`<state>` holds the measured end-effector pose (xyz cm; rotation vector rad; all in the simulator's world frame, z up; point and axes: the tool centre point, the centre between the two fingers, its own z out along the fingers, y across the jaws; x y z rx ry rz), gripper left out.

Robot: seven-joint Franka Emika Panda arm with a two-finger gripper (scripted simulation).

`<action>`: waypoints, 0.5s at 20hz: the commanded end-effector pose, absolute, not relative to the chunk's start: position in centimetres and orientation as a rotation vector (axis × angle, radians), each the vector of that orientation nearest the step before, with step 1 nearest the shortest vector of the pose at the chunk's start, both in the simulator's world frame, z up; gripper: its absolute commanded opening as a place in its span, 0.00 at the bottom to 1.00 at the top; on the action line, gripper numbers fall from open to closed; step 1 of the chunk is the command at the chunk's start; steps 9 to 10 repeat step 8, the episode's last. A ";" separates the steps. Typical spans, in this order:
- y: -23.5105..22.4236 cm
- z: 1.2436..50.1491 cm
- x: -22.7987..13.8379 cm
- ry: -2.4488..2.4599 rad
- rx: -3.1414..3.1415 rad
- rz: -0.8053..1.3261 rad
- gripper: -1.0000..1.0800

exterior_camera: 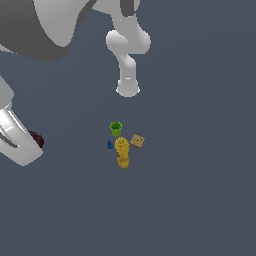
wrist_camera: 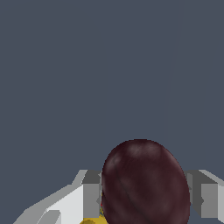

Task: Pick up a designated object from a clutter of objects.

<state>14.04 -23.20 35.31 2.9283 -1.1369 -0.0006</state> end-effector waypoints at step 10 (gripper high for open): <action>-23.6 36.2 14.4 -1.136 2.929 0.000 0.00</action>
